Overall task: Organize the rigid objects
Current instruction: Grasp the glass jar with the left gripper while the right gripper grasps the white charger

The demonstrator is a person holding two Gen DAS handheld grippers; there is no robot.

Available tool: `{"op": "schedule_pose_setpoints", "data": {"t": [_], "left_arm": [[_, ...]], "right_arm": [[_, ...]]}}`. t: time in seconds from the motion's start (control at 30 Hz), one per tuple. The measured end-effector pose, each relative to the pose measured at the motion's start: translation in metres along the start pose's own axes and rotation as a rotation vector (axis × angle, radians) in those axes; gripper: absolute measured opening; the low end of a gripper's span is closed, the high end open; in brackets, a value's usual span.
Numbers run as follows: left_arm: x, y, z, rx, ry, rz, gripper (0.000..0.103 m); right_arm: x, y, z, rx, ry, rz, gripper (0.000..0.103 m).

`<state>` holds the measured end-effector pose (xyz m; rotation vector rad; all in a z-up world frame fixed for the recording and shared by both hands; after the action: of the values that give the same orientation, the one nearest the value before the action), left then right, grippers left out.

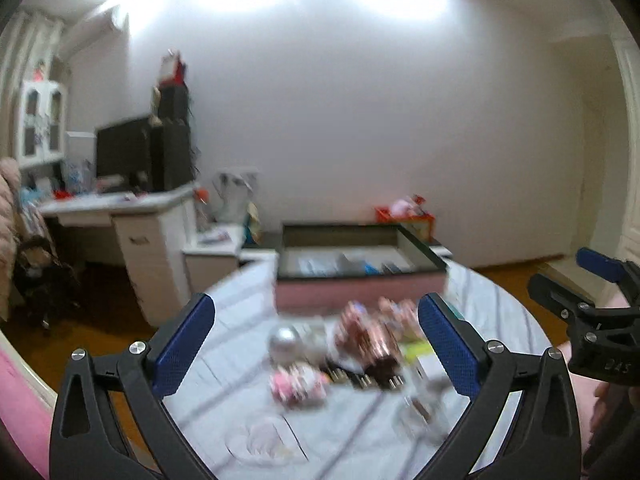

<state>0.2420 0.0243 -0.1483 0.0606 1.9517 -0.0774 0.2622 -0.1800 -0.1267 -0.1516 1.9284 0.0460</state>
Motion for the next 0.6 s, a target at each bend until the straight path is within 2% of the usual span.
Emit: {"op": "schedule_pose_setpoints", "data": {"t": [0.1, 0.2, 0.37, 0.6], "left_arm": [[0.011, -0.002, 0.001, -0.025, 0.034, 0.007, 0.103], [0.015, -0.010, 0.000, -0.005, 0.039, 0.013, 0.103], [0.029, -0.033, 0.006, 0.003, 0.073, 0.043, 0.103], [0.073, -0.080, 0.047, 0.042, 0.260, 0.077, 0.103]], "right_arm": [[0.018, -0.002, -0.003, 0.004, 0.041, 0.016, 0.103], [0.028, -0.010, 0.000, 0.008, 0.084, 0.048, 0.103], [0.036, -0.020, 0.001, 0.019, 0.100, 0.067, 0.103], [0.057, -0.038, 0.011, 0.017, 0.161, 0.106, 0.103]]}}
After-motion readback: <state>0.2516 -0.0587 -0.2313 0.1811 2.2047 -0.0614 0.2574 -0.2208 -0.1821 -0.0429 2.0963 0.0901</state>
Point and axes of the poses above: each gripper's, at about its wrist camera, not at the fingertips, and z roughly the way its jaws point, y to its left, x to its underside, the point moved 4 cm from there along z, roughly the way its jaws point, and after that the axes turned 2 degrees about y, right-handed, at the moved point
